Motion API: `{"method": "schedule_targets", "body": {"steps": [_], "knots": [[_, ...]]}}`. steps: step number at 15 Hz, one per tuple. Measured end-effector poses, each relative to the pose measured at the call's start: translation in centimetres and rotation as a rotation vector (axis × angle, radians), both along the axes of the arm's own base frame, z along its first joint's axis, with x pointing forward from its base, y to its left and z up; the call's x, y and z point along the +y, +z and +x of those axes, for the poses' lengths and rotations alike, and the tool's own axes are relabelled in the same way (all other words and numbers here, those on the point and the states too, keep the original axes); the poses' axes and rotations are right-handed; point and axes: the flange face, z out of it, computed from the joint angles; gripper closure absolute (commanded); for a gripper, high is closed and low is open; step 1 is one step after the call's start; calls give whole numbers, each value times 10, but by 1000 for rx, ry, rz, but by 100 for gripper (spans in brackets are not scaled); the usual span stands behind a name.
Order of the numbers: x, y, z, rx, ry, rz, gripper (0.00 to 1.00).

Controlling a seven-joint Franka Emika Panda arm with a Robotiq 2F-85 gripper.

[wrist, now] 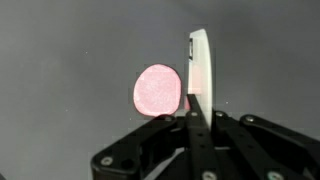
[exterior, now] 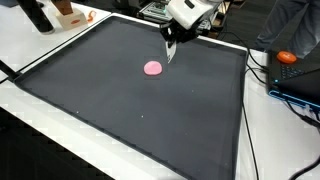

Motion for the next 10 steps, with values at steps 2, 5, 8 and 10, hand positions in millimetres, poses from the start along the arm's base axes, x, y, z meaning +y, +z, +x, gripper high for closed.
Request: {"method": "schedule_targets", "body": {"steps": [2, 5, 8, 10], "knots": [[0, 0, 0, 1, 0, -1, 99], [2, -1, 0, 2, 8, 3, 99], [11, 1, 3, 1, 34, 12, 99], [17, 1, 7, 0, 54, 19, 99]]}}
